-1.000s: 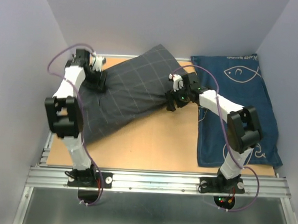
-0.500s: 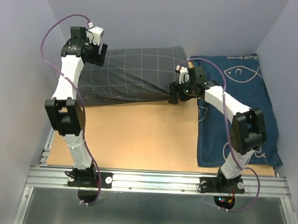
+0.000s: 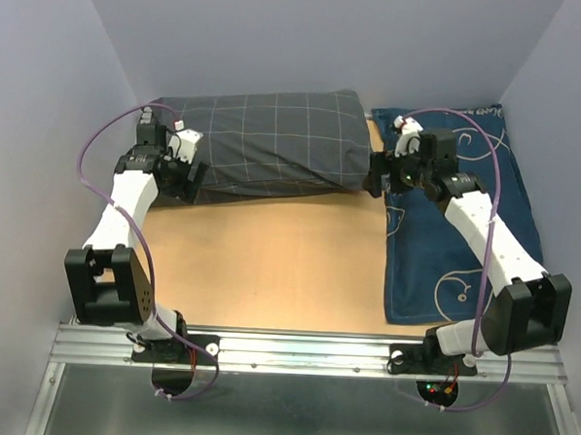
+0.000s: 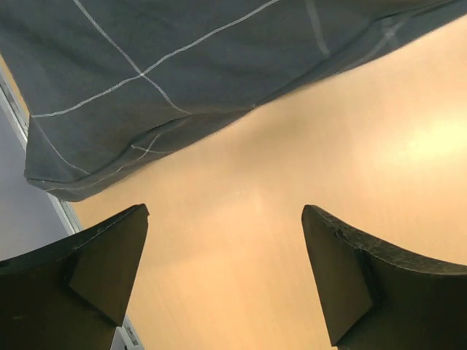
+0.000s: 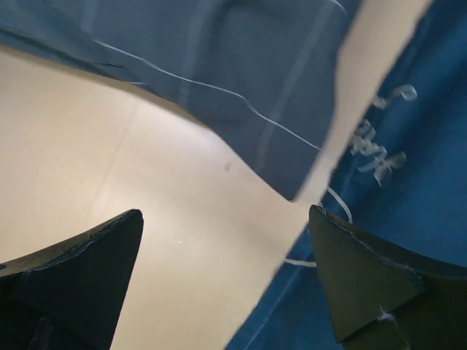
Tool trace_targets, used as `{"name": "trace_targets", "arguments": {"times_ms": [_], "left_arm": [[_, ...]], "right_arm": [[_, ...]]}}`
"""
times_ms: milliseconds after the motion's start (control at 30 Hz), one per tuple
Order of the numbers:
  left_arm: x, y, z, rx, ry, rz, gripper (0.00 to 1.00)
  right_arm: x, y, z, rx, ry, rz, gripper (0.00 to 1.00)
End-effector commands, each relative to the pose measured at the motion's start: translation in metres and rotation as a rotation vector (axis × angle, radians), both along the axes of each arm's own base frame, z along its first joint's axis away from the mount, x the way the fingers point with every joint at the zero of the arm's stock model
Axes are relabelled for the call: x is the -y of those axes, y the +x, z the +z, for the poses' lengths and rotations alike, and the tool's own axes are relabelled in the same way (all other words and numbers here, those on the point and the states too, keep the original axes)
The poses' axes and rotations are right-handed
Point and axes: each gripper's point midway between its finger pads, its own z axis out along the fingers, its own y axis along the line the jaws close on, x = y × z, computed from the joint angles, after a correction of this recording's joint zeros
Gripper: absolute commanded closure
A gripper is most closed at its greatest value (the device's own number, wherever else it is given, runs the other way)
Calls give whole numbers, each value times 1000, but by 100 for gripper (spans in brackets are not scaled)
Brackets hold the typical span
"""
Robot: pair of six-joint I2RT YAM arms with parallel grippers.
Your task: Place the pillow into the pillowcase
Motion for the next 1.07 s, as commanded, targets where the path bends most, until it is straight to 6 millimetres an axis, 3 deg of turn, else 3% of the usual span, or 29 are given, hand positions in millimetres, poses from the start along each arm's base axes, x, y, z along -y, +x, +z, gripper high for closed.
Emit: {"name": "trace_targets", "arguments": {"times_ms": [0,33,67,100,133,200,233,300,333,433,467,567,600,633,700,733,800,833,1033], "left_arm": [[-24,58,13,176,42,77,1],[-26,75,26,201,41,79,1],[-26,82,20,170,28,95,1],[-30,95,-3,111,28,110,1],[-33,113,10,145,29,116,1],[-41,134,0,133,23,148,1],[-43,149,18,181,15,160,1],[-39,160,34,220,-14,149,1],[-34,164,53,258,-44,145,1],[-2,151,98,316,-138,54,1],[8,137,116,330,-165,39,1],[29,110,122,318,-208,17,1],[34,97,137,353,-216,14,1],[36,86,121,319,-222,24,1],[42,68,130,366,-211,24,1],[42,61,112,346,-202,33,1],[47,48,111,370,-178,25,1],[48,43,100,349,-171,27,1],[61,39,109,378,-182,9,1]], "right_arm": [[47,-3,-26,-89,15,-141,0],[54,-5,-28,-97,17,-157,0],[59,-8,-24,-87,21,-170,0],[68,-11,-27,-97,19,-192,0],[72,-14,-27,-96,12,-201,0],[79,-19,-24,-81,3,-214,0],[82,-23,-27,-89,-1,-221,0],[85,-26,-26,-87,5,-230,0],[83,-29,-23,-88,24,-223,0],[83,-27,-19,-89,46,-215,0],[80,-24,-12,-95,83,-225,0],[76,-15,-13,-106,115,-226,0],[73,-13,-15,-112,123,-218,0],[71,-9,-24,-138,124,-208,0],[69,-6,-34,-172,132,-207,0],[68,-3,-42,-190,136,-207,0],[66,0,-45,-195,152,-211,0],[66,2,-45,-188,160,-210,0],[67,8,-41,-162,159,-219,0]]}}
